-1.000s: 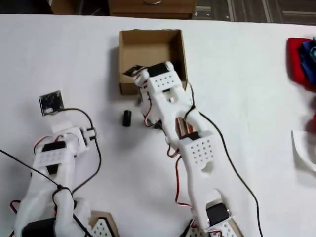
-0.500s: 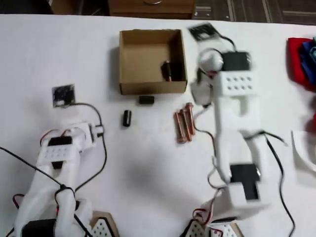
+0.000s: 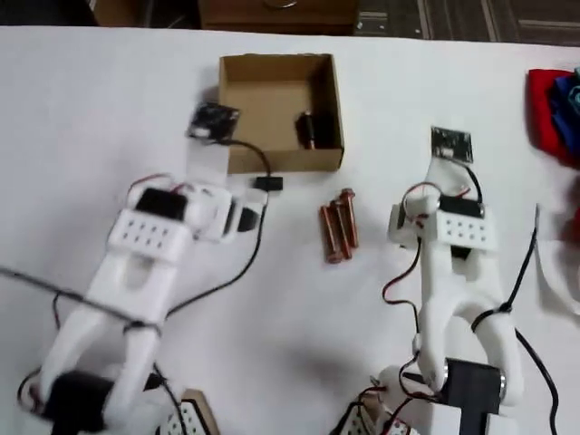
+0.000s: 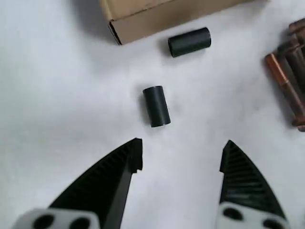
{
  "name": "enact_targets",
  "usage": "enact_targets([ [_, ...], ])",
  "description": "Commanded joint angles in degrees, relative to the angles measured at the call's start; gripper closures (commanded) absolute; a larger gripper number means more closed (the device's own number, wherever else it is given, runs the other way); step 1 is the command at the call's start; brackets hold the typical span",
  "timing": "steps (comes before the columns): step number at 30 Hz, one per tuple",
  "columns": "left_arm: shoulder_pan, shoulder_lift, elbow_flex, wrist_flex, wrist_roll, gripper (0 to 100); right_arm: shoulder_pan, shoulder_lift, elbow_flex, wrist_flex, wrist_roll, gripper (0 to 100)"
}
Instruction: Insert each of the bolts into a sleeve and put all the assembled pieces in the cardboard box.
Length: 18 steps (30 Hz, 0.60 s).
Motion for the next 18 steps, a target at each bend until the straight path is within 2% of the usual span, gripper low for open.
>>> enact_targets([
  [1, 1.0, 10.9, -12.9, 10.1, -3.7, 72, 0.7, -3.1, 3.3, -6.0, -2.9, 97.8],
  [7, 4.7, 32.7, -38.5, 30.0, -5.2, 72, 1.7, -3.1, 6.9, -10.3, -2.5, 97.8],
  [10, 7.9, 41.1, -51.4, 38.7, -0.8, 72, 1.8, -3.6, 6.6, -10.7, -2.6, 97.8],
  [13, 11.6, 46.9, -59.9, 39.5, 2.4, 72, 1.8, -3.2, 5.8, -10.6, -2.8, 97.8],
  [18, 17.1, 51.9, -67.3, 39.3, 3.6, 72, 1.8, -3.4, 5.7, -10.4, -3.0, 97.8],
])
